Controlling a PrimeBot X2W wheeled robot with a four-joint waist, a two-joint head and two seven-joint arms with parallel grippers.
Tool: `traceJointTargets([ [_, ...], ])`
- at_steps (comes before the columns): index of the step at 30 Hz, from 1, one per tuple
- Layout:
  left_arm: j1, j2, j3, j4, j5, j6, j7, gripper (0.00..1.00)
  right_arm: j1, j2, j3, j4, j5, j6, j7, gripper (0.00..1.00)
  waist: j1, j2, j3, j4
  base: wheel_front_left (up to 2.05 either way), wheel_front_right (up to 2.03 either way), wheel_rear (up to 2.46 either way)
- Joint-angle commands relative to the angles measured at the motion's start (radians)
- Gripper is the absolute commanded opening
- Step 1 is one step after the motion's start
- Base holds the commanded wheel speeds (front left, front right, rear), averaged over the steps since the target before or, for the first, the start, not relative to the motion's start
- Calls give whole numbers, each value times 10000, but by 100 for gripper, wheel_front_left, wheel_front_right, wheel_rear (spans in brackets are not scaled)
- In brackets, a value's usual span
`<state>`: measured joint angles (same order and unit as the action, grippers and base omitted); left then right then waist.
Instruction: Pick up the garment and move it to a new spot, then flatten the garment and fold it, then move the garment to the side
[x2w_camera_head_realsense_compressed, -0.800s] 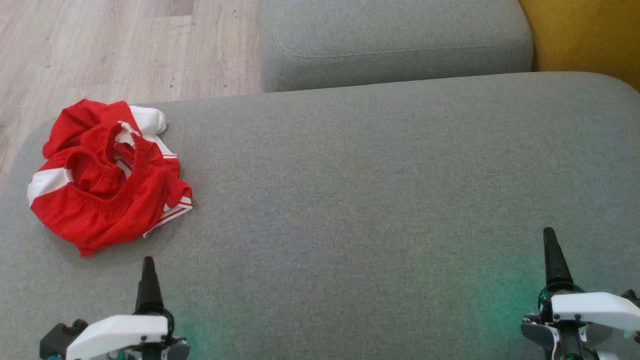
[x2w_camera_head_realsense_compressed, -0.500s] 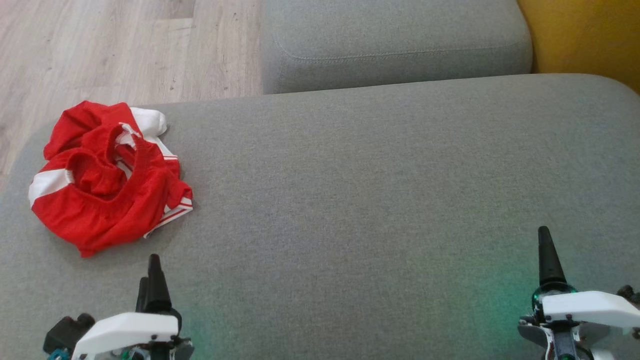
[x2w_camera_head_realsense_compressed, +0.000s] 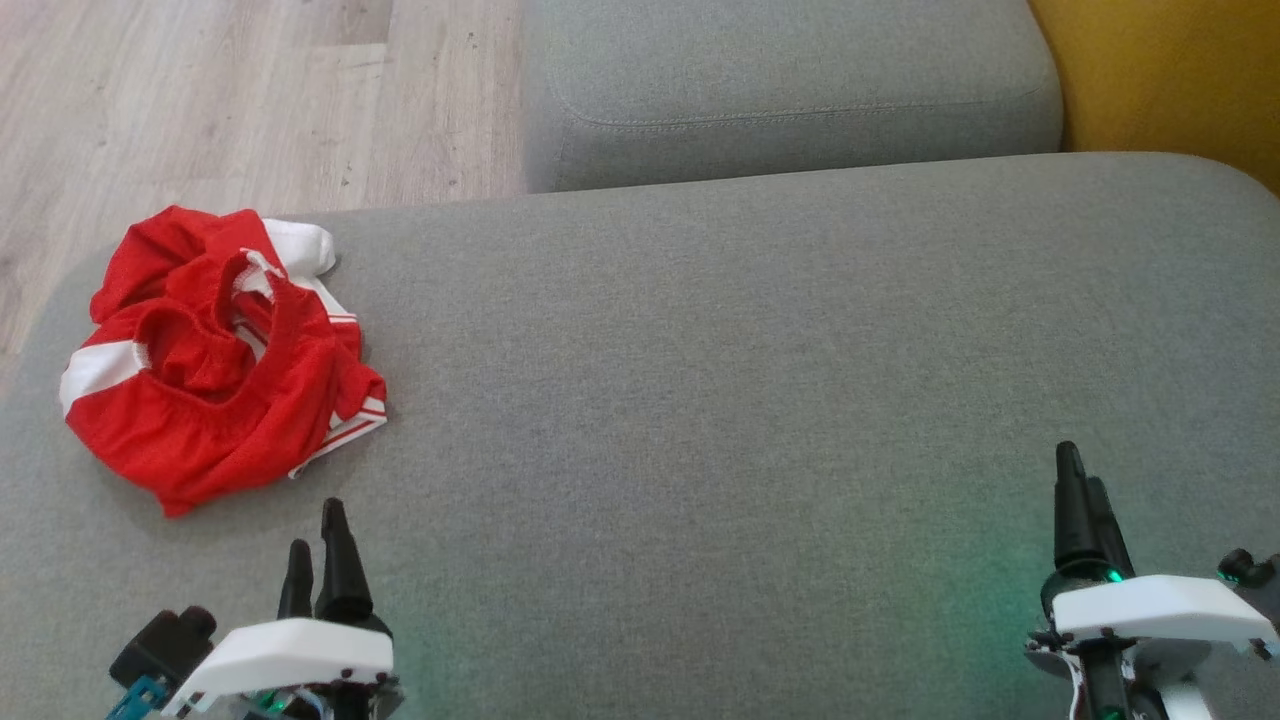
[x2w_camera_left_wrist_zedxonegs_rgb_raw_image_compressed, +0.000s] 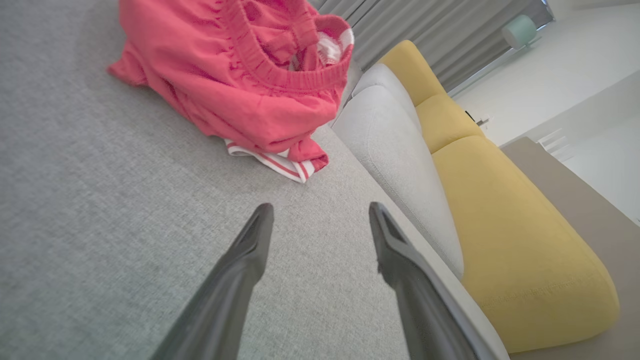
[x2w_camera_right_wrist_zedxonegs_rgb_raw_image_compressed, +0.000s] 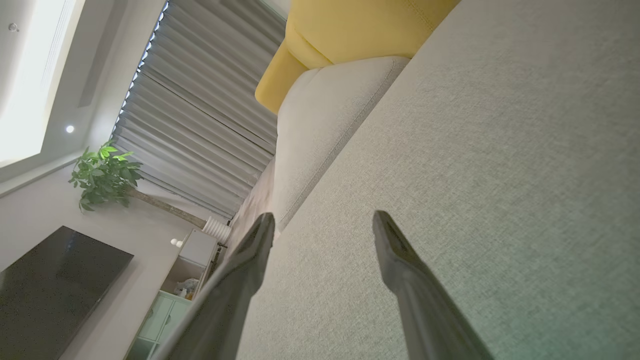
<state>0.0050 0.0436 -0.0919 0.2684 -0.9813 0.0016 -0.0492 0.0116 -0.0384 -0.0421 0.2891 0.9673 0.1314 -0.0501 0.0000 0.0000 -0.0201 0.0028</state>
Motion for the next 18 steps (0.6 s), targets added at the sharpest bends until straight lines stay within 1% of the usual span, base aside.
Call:
traceJointTargets([
  [1, -510, 51, 72, -406, 331, 108, -146, 100, -288, -80, 151, -376, -331, -3, -127, 100, 0, 0, -5, 4, 0, 0, 0],
  [9, -533, 53, -162, -560, 1319, 303, -375, 100, -273, -85, 265, -449, -1461, -4, -357, 100, 0, 0, -45, 42, 0, 0, 0],
  [11, -542, 53, -252, -597, 1739, 383, -460, 100, -271, -86, 303, -490, -1869, -4, -443, 100, 0, 0, -52, 53, 0, 0, 0],
  [18, -562, 55, -432, -669, 2514, 562, -632, 100, -267, -89, 327, -555, -2625, -4, -615, 100, 0, 0, -63, 58, 0, 0, 0],
])
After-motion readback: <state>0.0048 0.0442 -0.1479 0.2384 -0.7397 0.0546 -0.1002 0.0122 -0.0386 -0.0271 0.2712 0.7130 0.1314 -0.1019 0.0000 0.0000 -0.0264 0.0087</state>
